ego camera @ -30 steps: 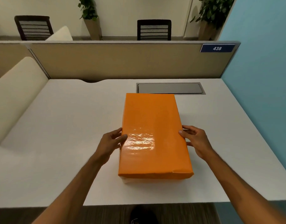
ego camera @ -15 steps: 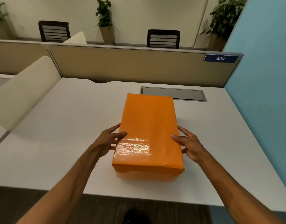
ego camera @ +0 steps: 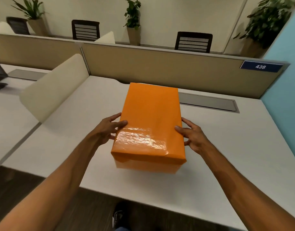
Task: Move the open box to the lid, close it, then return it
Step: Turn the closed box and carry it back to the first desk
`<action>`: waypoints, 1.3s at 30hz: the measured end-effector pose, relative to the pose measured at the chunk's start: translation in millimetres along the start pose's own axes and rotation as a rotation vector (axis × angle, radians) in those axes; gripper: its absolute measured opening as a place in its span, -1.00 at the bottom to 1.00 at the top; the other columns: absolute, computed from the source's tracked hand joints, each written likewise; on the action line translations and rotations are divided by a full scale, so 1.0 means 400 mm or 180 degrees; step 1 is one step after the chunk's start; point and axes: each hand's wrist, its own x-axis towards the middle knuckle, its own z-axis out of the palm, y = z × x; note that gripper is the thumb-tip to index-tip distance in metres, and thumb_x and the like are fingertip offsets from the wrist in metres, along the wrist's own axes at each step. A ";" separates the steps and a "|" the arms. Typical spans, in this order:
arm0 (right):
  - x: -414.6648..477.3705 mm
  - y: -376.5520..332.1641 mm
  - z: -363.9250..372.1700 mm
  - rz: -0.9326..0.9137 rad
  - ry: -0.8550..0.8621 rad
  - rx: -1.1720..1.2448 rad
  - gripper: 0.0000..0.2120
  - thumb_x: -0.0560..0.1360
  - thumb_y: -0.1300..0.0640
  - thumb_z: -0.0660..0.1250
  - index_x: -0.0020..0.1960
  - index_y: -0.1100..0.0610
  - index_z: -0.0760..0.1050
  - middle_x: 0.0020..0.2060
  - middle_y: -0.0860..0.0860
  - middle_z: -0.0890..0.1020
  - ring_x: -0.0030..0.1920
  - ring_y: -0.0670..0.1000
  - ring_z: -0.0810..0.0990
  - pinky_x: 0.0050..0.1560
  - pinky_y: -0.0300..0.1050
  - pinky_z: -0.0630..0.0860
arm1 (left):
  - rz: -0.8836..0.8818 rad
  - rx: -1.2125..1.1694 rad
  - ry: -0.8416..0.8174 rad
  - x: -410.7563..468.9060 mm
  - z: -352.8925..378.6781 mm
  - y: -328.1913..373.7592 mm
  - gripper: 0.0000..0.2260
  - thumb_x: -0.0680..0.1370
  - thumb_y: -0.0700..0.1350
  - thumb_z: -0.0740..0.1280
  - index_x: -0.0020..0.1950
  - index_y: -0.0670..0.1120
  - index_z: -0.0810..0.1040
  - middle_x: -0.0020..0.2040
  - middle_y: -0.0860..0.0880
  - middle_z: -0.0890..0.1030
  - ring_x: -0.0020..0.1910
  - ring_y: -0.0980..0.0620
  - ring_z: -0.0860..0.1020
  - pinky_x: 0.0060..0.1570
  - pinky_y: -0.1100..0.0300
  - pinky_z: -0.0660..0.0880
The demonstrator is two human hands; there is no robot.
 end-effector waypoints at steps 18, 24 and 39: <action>0.410 -0.085 0.592 0.0003 0.0131 0.0069 -0.22 0.34 -0.03 0.56 0.49 -0.11 0.33 0.17 -0.02 0.64 0.16 0.14 0.62 -0.04 0.24 0.61 | 0.0110 0.0145 0.0081 0.354 -0.629 0.084 -0.44 0.54 0.01 0.40 0.51 0.04 0.31 0.25 -0.15 0.59 0.11 -0.19 0.62 0.05 -0.22 0.58; 0.548 -0.117 0.776 -0.0009 0.0244 0.0096 -0.21 0.35 -0.02 0.55 0.50 -0.09 0.30 0.18 -0.02 0.62 0.18 0.16 0.61 0.11 0.38 0.54 | 0.0071 0.0199 0.0069 0.494 -0.820 0.125 -0.49 0.55 0.03 0.39 0.46 0.04 0.33 0.18 -0.08 0.59 0.04 -0.08 0.62 -0.08 -0.10 0.59; 0.857 -0.176 0.979 0.0116 0.0455 0.0064 -0.27 0.45 0.07 0.49 0.53 -0.08 0.25 0.27 0.10 0.57 0.23 0.23 0.55 0.18 0.44 0.47 | -0.0121 0.0198 0.0169 0.795 -1.004 0.175 -0.61 0.60 -0.03 0.33 0.40 -0.01 0.35 0.30 -0.16 0.53 0.16 -0.16 0.54 0.04 -0.14 0.48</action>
